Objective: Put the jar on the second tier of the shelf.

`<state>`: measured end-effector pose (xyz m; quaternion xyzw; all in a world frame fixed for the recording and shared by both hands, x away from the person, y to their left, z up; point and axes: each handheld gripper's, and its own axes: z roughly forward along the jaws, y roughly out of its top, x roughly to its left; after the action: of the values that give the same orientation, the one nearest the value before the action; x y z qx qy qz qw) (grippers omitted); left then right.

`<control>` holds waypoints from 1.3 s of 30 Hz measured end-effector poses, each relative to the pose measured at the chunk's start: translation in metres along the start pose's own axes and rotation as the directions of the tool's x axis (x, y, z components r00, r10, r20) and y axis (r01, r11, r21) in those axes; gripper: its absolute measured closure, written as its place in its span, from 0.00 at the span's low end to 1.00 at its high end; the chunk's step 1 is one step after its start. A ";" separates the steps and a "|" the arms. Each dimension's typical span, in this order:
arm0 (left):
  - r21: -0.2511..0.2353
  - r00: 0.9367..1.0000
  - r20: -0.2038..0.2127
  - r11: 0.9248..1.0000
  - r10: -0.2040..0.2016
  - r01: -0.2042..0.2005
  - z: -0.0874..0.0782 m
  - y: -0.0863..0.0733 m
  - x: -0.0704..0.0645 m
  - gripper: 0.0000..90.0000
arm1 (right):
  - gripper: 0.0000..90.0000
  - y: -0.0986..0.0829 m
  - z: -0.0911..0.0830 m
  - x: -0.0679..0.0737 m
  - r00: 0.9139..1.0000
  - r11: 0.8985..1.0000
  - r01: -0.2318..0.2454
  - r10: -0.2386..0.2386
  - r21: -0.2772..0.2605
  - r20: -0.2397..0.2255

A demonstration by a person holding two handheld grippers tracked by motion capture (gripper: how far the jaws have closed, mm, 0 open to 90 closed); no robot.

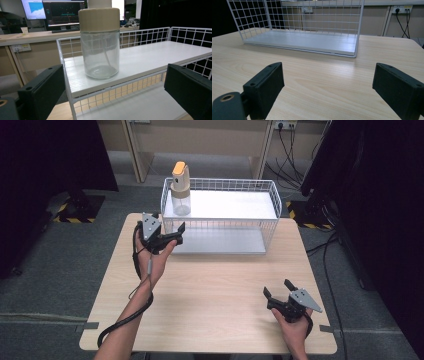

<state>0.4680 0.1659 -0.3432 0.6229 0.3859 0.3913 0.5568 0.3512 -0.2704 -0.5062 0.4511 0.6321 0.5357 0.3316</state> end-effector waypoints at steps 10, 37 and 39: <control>0.007 1.000 0.003 1.000 0.001 -0.001 -0.010 -0.013 0.001 0.03 | 0.11 0.000 0.000 0.000 1.000 1.000 0.003 -0.003 0.001 0.000; 0.023 1.000 0.007 1.000 0.001 -0.001 -0.037 -0.038 0.006 0.03 | 0.11 0.000 0.000 0.000 1.000 1.000 0.005 -0.005 0.001 0.002; 0.023 1.000 0.006 1.000 -0.001 0.001 -0.039 -0.040 0.007 0.03 | 0.11 0.000 0.000 0.000 1.000 1.000 0.004 -0.004 0.001 0.003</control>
<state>0.4328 0.1907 -0.3802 0.6304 0.3889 0.3847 0.5508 0.3514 -0.2700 -0.5061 0.4507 0.6329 0.5340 0.3334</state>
